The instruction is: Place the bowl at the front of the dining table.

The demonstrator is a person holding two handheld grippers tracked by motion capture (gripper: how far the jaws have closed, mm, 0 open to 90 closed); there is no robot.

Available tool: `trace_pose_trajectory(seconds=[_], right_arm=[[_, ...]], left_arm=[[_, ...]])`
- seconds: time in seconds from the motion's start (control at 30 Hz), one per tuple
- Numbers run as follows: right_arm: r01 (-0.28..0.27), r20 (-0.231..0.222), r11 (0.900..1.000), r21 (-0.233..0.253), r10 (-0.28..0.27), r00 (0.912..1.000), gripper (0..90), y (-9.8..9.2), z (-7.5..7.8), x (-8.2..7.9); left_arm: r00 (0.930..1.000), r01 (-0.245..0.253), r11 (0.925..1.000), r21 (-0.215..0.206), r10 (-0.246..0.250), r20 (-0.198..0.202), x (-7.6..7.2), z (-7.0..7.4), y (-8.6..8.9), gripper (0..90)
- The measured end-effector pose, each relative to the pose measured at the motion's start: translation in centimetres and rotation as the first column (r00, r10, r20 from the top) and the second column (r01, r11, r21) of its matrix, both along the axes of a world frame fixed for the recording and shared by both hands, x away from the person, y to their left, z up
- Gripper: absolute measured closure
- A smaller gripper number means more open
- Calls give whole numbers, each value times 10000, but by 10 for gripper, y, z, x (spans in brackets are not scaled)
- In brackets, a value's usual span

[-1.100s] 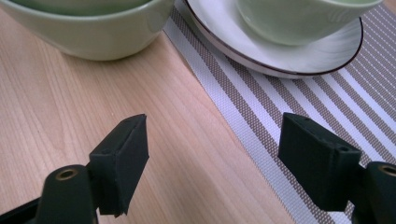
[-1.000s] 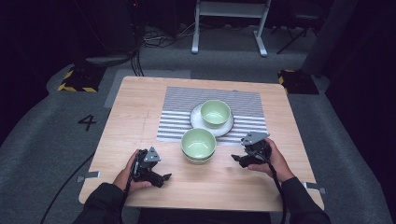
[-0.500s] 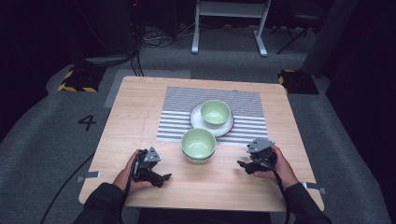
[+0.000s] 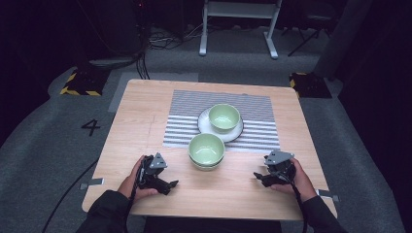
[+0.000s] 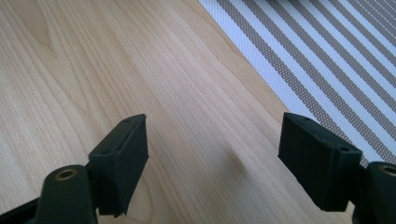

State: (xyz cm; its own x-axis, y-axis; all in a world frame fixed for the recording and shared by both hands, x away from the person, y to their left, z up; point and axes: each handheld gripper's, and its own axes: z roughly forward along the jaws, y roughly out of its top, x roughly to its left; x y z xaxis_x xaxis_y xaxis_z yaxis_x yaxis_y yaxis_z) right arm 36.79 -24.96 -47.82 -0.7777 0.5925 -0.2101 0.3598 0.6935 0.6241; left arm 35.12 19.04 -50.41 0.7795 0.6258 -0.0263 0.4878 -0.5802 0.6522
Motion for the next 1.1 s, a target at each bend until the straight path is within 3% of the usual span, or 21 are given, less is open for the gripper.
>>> trace_pose_trajectory(seconds=[0.37, 0.43, 0.57, 0.67, 0.83, 1.1], right_arm=[[333, -155, 9991, 251, -330, 9993, 240, -18, -7, -11], [474, -215, 9972, 573, -462, 9987, 236, -26, -11, -14], [598, -226, 9954, 744, -582, 9980, 228, -32, -12, -18], [818, -432, 9880, 1309, -768, 9961, 220, -42, -16, -24], [1052, -635, 9779, 1807, -952, 9934, 197, -54, -21, -32], [1557, -746, 9608, 2293, -1422, 9870, 176, -70, -25, -40]], left_arm=[[10000, -60, 10000, -4, 60, 12, 0, 0, 0, 3], [10000, -88, 10000, 8, 88, 27, 0, 0, 0, 3], [9999, -104, 9999, -7, 104, 20, 0, 0, 0, 3], [9999, -109, 9999, -2, 109, 18, 0, 0, 0, 3], [9999, -119, 9999, 9, 119, 12, 0, 0, 0, 3], [9999, -124, 9999, 4, 124, 19, 0, 0, 0, 3]])
